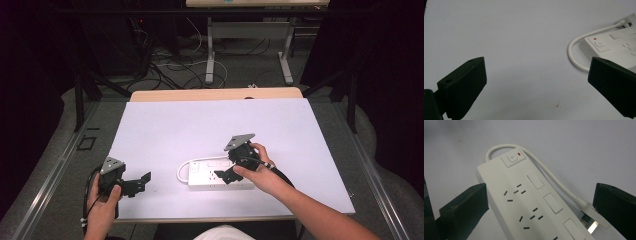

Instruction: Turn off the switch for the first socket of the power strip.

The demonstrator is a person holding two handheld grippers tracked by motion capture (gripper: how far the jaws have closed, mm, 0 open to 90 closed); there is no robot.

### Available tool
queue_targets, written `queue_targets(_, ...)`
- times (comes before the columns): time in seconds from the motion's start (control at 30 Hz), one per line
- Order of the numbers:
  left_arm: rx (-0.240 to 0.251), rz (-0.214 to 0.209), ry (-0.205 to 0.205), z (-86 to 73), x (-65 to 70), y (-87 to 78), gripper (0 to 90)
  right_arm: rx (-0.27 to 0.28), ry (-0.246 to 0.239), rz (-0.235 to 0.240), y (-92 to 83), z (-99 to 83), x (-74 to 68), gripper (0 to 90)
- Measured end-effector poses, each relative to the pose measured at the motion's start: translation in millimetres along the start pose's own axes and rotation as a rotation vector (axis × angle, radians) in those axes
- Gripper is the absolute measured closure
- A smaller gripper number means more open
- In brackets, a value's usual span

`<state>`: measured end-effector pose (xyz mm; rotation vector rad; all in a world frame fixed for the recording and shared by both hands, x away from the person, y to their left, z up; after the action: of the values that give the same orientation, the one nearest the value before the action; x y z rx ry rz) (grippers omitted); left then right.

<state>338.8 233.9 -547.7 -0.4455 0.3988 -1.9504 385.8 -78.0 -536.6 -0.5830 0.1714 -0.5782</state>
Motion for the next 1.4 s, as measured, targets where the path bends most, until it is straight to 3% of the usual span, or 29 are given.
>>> queue_targets(0.3,0.001,0.001,-0.001,0.2,0.2,-0.2,1.8,0.066,0.019,-0.026,-17.6,0.6,6.5,0.0)
queue_targets(0.9,0.007,0.006,-0.013,0.7,-0.7,-1.1,1.8,0.106,0.074,-0.078,-52.9,-21.8,26.4,0.3)
queue_targets(1.4,0.006,0.01,-0.011,1.0,-2.3,-2.3,1.8,0.179,0.136,-0.188,-82.9,-36.9,52.7,1.1)
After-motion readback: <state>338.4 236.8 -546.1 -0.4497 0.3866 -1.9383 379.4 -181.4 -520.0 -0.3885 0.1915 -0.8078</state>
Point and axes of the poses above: each handheld gripper's, and its own axes: y roughly forward along the jaws, z roughly out of its top, x roughly to its right, the point moved 7 cm from there along y, roughly forward along the jaws, and after that the axes turned 10 degrees about x, right-handed, at the moved point
